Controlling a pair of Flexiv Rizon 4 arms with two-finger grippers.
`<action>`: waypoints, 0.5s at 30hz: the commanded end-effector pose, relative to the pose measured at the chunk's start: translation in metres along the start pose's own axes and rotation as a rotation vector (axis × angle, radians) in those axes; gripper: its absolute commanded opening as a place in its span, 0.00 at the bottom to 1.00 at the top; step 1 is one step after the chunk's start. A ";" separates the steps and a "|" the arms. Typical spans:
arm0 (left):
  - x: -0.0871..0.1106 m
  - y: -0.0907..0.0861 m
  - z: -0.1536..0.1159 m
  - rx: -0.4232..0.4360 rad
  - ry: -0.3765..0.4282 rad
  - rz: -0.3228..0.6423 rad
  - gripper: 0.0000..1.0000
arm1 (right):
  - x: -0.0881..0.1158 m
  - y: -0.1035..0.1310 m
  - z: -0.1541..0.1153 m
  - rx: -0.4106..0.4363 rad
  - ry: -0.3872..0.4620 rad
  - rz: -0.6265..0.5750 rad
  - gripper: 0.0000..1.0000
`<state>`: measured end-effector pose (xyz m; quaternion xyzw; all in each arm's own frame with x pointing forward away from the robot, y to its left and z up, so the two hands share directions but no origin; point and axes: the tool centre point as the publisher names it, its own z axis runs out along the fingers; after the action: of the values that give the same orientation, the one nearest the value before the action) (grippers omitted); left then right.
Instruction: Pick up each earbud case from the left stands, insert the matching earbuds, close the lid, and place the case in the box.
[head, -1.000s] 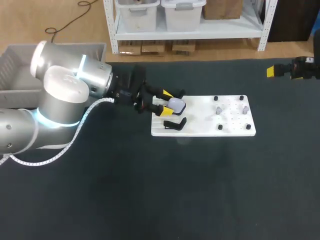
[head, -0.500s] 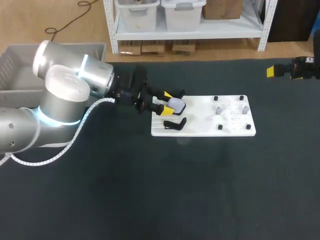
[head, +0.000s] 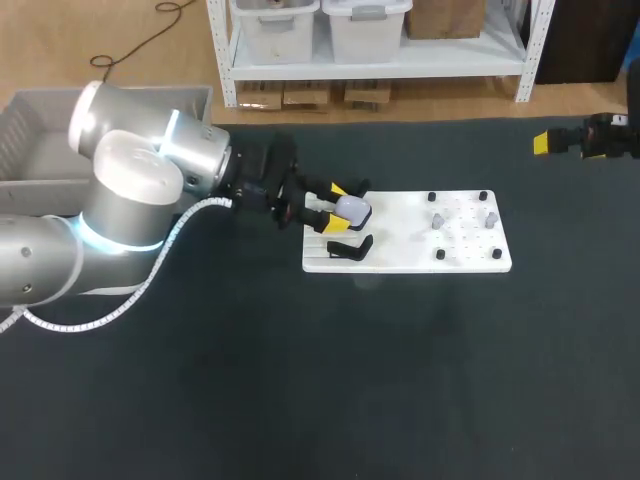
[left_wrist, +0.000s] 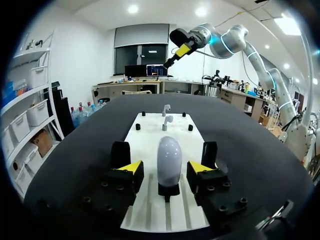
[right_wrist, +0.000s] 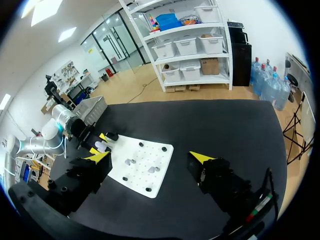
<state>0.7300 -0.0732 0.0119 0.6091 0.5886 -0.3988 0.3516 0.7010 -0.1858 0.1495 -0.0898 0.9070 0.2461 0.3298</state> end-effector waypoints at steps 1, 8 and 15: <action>0.001 0.000 0.002 -0.004 0.001 0.012 0.55 | 0.000 0.000 0.000 0.001 0.000 0.000 1.00; 0.000 0.001 0.003 -0.001 0.003 0.021 0.51 | 0.000 0.000 0.000 0.001 0.000 0.000 1.00; 0.000 0.003 0.005 0.002 0.007 0.030 0.25 | 0.000 0.000 0.000 0.001 0.000 0.000 1.00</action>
<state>0.7307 -0.0767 0.0115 0.6182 0.5811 -0.3917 0.3561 0.7010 -0.1858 0.1495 -0.0898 0.9070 0.2461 0.3298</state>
